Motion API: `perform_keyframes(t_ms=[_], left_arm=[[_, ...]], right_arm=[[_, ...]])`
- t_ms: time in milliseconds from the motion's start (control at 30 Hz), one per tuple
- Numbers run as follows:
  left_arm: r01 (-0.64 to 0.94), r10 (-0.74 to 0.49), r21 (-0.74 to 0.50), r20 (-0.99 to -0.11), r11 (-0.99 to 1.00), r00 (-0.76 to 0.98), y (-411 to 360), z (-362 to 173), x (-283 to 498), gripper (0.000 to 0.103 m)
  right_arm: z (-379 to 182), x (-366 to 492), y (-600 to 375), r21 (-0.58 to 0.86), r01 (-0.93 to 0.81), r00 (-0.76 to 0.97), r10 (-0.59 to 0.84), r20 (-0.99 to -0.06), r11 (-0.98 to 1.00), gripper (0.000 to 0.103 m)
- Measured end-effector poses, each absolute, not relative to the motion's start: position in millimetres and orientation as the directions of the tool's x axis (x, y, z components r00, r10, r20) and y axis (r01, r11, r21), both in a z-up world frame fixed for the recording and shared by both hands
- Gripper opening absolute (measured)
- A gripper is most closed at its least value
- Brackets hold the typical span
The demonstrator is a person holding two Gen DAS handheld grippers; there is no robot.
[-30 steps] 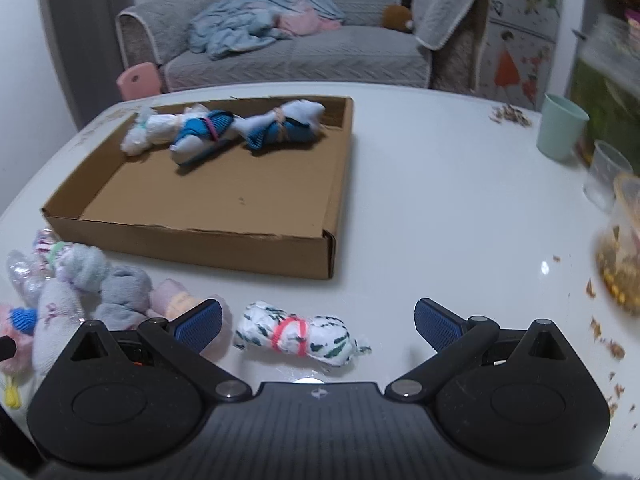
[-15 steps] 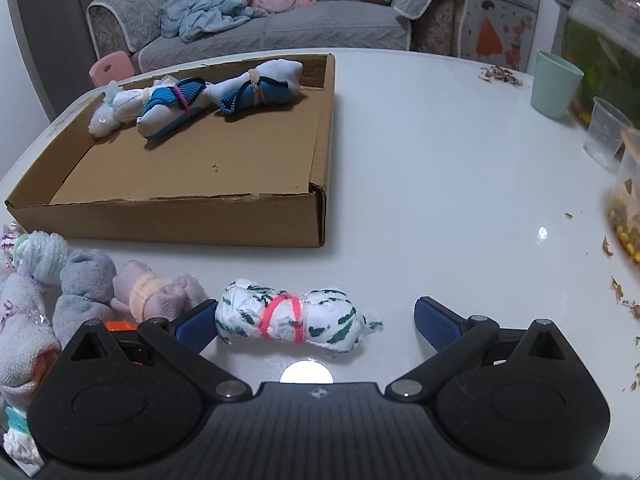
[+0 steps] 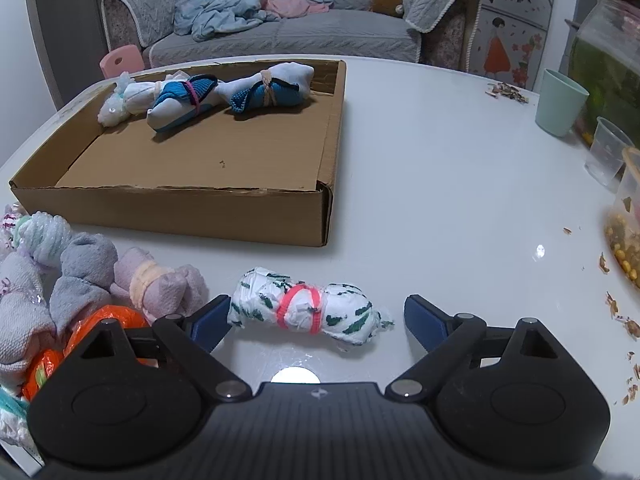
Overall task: Organize objects
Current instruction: 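Grasp the pink fluffy toy with the left gripper while the right gripper grasps the white-green sock bundle, then carry both items into the tray and open both grippers to release them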
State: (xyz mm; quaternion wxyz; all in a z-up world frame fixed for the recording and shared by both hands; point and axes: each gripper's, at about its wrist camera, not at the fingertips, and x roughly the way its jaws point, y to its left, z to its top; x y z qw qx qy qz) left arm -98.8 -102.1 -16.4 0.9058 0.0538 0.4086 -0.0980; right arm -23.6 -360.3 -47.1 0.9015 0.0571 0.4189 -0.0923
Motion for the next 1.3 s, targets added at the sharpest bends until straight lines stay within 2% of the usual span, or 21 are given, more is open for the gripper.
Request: perform_keyframes(t_ms=[33,100,133,200,233,267,300,467,567,667,767,967,1133,1167,1233,1300], left_arm=[[0.227,-0.137,0.018,-0.751,0.974,0.646,-103,-16,-98,0.103],[0.230,-0.140,0.017,-0.751,0.973,0.645,-103,-16,-98,0.103],[0.234,-0.141,0.018,-0.750,0.972,0.647,-104,-16,-99,0.102],[0.246,-0.155,0.014,-0.740,0.969,0.654,-104,-14,-101,0.092],[0.256,-0.164,0.014,-0.733,0.967,0.660,-105,-11,-103,0.077],[0.269,-0.177,0.011,-0.728,0.963,0.662,-106,-9,-105,0.056],[0.274,-0.183,0.007,-0.727,0.962,0.661,-105,-7,-106,0.044],[0.275,-0.190,-0.001,-0.728,0.961,0.659,-105,-6,-106,0.043],[0.279,-0.191,0.001,-0.728,0.960,0.658,-107,-6,-106,0.043],[0.280,-0.191,0.001,-0.730,0.960,0.657,-107,-5,-105,0.043],[0.277,-0.189,0.001,-0.731,0.961,0.656,-107,-6,-105,0.044],[0.272,-0.178,0.012,-0.730,0.962,0.660,-107,-6,-106,0.045],[0.273,-0.177,0.016,-0.726,0.962,0.665,-106,-7,-106,0.045],[0.274,-0.177,0.016,-0.726,0.962,0.665,-106,-7,-106,0.045],[0.276,-0.175,0.022,-0.725,0.961,0.666,-106,-7,-107,0.044],[0.275,-0.162,0.042,-0.720,0.961,0.675,-107,-6,-109,0.043]], right_arm=[[-47,-24,-360,0.024,0.214,0.634,-0.120,-0.764,0.977,0.089],[-46,-24,-359,0.022,0.206,0.644,-0.118,-0.756,0.978,0.074],[-45,-24,-359,0.021,0.201,0.645,-0.117,-0.756,0.979,0.072],[-43,-24,-360,0.020,0.193,0.645,-0.112,-0.756,0.981,0.064],[-43,-25,-361,0.022,0.192,0.645,-0.109,-0.756,0.981,0.064],[-43,-25,-362,0.024,0.191,0.647,-0.107,-0.755,0.981,0.064],[-43,-25,-363,0.023,0.188,0.648,-0.107,-0.754,0.982,0.064],[-44,-28,-363,0.018,0.174,0.654,-0.102,-0.749,0.985,0.067],[-46,-30,-364,0.020,0.192,0.655,-0.113,-0.747,0.981,0.078],[-47,-32,-364,0.022,0.194,0.661,-0.114,-0.742,0.981,0.079],[-47,-33,-367,0.035,0.213,0.660,-0.118,-0.742,0.976,0.086],[-48,-40,-381,0.092,0.271,0.690,-0.126,-0.713,0.958,0.086],[-51,-42,-378,0.076,0.281,0.700,-0.150,-0.698,0.957,0.088],[-51,-41,-378,0.076,0.282,0.704,-0.152,-0.694,0.957,0.084],[-51,-41,-375,0.042,0.274,0.709,-0.172,-0.684,0.961,0.065],[-49,-41,-372,0.017,0.263,0.710,-0.182,-0.680,0.965,0.061]])
